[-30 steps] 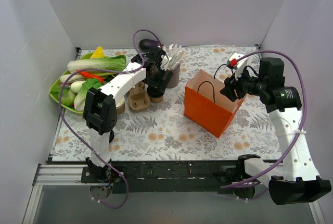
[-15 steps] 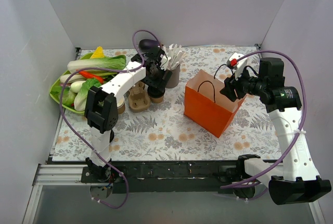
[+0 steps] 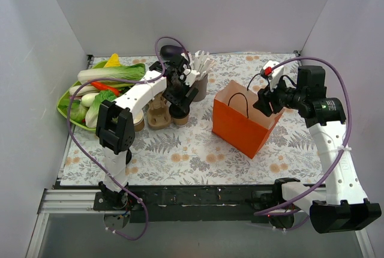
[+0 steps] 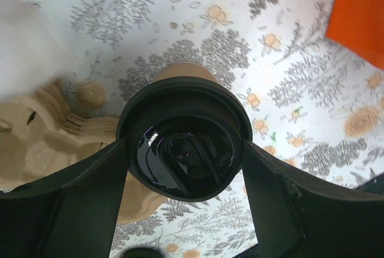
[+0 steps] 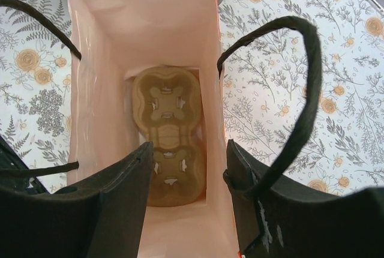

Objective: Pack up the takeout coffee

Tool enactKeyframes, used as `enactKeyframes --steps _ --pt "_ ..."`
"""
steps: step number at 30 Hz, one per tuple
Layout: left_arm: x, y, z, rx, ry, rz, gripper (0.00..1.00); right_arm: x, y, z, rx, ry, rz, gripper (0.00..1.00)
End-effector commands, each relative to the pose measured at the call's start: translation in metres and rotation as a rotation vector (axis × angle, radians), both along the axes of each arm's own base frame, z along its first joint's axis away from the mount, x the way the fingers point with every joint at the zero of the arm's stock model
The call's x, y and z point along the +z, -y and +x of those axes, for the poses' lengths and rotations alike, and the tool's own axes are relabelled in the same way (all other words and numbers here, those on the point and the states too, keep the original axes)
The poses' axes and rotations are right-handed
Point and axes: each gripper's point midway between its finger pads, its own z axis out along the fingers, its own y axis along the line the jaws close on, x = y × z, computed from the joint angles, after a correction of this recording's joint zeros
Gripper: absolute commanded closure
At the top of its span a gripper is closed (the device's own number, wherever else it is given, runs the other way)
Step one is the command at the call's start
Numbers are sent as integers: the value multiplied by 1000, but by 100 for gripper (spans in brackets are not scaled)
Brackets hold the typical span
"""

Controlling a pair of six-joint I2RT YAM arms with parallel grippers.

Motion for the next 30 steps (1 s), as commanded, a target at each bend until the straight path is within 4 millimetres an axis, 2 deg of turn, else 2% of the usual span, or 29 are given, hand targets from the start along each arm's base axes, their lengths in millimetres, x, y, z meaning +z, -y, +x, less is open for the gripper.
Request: enactKeyframes --steps 1,6,8,12,13,16,20,30 --pt "32 0 -28 -117 -10 -72 49 7 -1 9 9 40 -2 40" --pt "38 -4 -46 -251 6 -77 46 7 -1 10 12 38 -3 40" --pt "33 -11 -55 -333 -4 -49 44 6 -1 11 15 36 -3 40" --pt "31 -18 -66 -422 27 -26 36 5 -2 11 17 36 5 40" --pt "33 -19 -69 -437 45 -26 31 5 -3 11 17 37 7 40" --pt "35 -19 -69 -434 70 -25 21 4 -4 11 18 37 13 40" --pt "51 -15 -66 -364 103 -60 14 2 -4 11 14 34 19 40" --pt "44 -25 -84 -258 -22 -25 12 0 -5 9 20 34 24 40"
